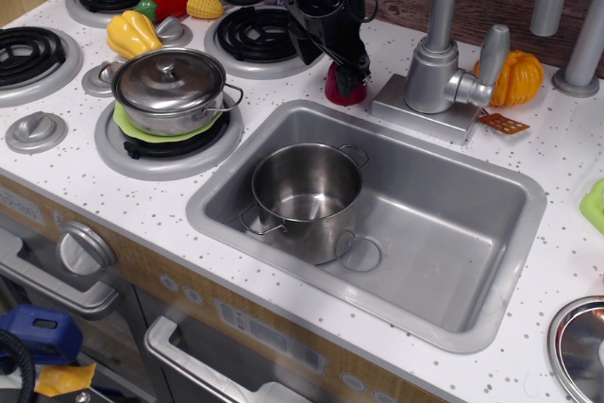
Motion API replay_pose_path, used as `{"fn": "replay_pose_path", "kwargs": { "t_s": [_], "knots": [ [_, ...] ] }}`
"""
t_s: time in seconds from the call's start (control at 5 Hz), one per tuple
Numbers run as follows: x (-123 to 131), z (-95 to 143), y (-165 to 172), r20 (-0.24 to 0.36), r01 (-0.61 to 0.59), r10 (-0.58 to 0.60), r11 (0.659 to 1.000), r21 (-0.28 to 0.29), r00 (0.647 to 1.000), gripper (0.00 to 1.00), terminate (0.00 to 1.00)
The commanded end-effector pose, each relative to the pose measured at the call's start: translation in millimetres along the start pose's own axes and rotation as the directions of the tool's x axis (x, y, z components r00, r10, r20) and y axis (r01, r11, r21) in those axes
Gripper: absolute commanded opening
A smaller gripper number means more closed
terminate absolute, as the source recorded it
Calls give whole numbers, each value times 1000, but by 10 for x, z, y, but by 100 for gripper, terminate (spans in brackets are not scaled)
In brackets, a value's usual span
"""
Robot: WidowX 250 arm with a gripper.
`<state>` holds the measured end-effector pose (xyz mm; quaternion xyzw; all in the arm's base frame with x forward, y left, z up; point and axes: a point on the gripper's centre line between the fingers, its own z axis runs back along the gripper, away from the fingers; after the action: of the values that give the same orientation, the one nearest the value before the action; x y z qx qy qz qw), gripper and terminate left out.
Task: Put sweet potato in pot which is in sink
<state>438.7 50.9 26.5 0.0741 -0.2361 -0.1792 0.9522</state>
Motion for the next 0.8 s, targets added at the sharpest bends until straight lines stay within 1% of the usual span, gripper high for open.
{"fn": "replay_pose_path", "kwargs": {
  "t_s": [0.0,0.2,0.4,0.6],
  "knots": [
    [196,-2,74,90,13,-12,1000,-9,996,100,0],
    [201,-84,63,123,5,-1,1000,-26,992,100,0],
    [203,-118,54,125,-20,24,999,-38,992,0,0],
    [188,33,67,88,-17,19,1000,-19,996,0,0]
  ]
}}
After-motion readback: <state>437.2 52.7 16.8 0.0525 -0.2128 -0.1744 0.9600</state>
